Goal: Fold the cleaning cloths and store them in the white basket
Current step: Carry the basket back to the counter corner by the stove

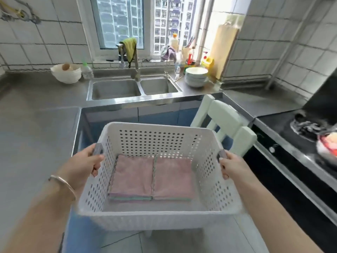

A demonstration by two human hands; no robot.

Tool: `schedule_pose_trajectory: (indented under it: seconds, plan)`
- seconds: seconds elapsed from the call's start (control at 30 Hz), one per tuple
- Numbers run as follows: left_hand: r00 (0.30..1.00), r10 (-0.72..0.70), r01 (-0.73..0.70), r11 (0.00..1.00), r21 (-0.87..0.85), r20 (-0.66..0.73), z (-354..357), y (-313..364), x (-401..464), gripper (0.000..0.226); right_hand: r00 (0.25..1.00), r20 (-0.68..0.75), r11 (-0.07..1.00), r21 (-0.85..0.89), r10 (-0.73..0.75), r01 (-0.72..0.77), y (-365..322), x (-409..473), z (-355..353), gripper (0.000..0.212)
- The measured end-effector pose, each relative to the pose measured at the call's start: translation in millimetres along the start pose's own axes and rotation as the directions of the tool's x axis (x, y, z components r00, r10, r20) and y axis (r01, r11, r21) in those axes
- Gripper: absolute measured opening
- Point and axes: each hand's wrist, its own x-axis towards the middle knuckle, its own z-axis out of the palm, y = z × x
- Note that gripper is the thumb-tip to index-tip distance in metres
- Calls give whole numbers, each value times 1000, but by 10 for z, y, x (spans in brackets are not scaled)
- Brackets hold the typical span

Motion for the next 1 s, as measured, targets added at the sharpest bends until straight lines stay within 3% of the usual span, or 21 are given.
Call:
schedule_pose_trajectory:
  seconds: [0.1,0.2,0.47,0.67,0.8,1.0]
  plan:
    - [985,-23,22,1000,13,168,470,104,-92,26,995,-60,993,90,80,-75,350,-433,-543,30]
    - [943,-10,-6,999,47,332,1144,286,-230,26,969,-208,987,119,134,-111,713,-767,-1194,30]
    - [783,87,-154,987,56,616,2944,822,-491,24,811,-511,954,233,285,-189,1475,-1247,-2573,29]
    - [655,97,-178,984,27,750,4220,1087,-336,19,658,-649,920,333,382,-206,1818,-1240,-3250,28]
    - [538,165,-272,962,-15,827,5028,1403,-80,20,551,-712,895,409,435,-178,1852,-973,-3609,25]
    - [433,162,-215,974,-73,887,5868,2069,414,19,489,-756,889,446,436,-103,1552,-451,-4121,20]
